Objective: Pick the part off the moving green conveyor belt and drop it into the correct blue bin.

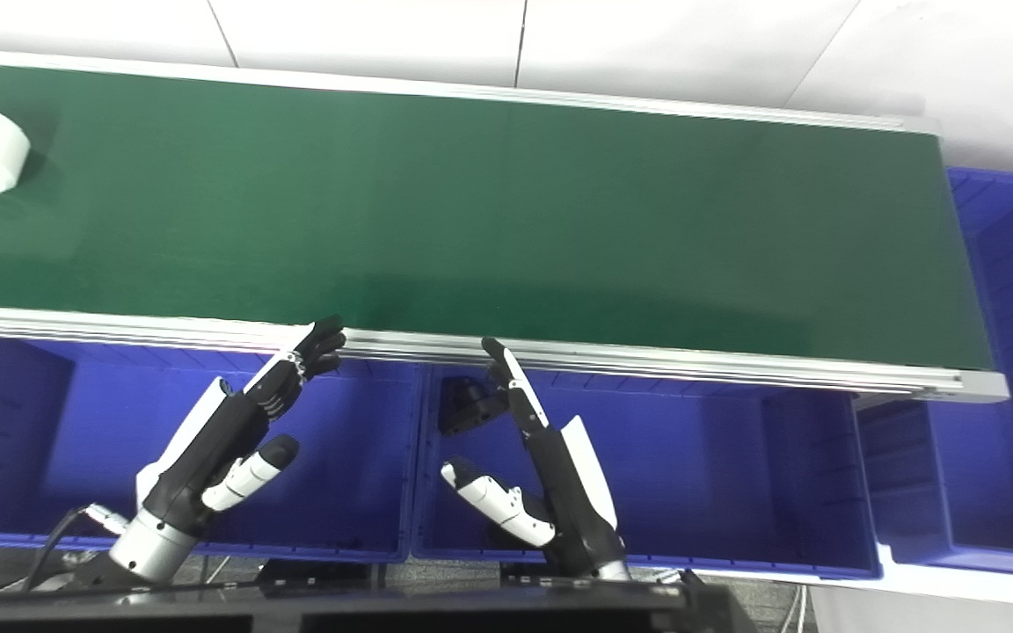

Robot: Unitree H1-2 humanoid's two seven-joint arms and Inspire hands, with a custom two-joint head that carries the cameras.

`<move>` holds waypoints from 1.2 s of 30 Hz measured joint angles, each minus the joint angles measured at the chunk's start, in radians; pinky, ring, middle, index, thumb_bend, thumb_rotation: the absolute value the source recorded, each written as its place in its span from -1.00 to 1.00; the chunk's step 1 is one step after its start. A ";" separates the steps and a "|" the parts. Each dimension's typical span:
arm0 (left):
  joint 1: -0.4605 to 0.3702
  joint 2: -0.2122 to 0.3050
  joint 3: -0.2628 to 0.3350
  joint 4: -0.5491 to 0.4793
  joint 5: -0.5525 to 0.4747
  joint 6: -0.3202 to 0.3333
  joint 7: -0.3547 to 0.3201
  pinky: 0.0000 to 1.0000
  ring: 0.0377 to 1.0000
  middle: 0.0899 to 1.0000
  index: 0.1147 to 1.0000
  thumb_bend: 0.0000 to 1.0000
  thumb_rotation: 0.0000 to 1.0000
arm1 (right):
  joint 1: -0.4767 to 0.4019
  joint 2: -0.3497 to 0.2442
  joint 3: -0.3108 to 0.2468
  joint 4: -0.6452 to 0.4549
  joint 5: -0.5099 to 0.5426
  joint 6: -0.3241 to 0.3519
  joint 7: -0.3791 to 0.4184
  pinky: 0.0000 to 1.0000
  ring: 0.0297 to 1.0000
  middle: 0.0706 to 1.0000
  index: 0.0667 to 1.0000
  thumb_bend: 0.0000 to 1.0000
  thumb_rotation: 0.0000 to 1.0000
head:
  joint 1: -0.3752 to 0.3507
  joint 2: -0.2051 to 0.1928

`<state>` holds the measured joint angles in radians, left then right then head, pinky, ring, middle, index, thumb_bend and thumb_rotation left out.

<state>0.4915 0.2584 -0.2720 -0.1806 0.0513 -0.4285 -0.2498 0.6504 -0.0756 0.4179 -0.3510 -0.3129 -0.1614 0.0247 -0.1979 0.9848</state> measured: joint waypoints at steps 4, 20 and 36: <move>-0.003 0.001 -0.006 0.003 -0.005 -0.001 0.001 0.79 0.88 0.94 0.89 0.20 0.73 | 0.000 0.000 0.000 0.002 0.011 0.000 0.000 0.86 0.91 0.97 0.96 0.38 0.58 | 0.090 -0.053; 0.031 0.000 -0.068 -0.001 0.098 -0.002 0.081 0.66 0.78 0.82 0.74 0.30 0.48 | -0.003 -0.030 -0.026 0.128 0.008 -0.136 -0.025 0.89 0.95 1.00 1.00 0.39 0.64 | 0.377 -0.314; 0.016 -0.010 -0.062 -0.025 0.133 -0.002 0.137 0.55 0.71 0.76 0.68 0.37 0.59 | -0.036 -0.016 -0.038 0.216 -0.010 -0.205 -0.048 0.80 0.90 0.99 1.00 0.38 0.65 | 0.361 -0.380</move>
<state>0.5072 0.2487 -0.3343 -0.2054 0.1842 -0.4309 -0.1128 0.6146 -0.0920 0.3802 -0.1352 -0.3228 -0.3659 -0.0237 0.1626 0.6044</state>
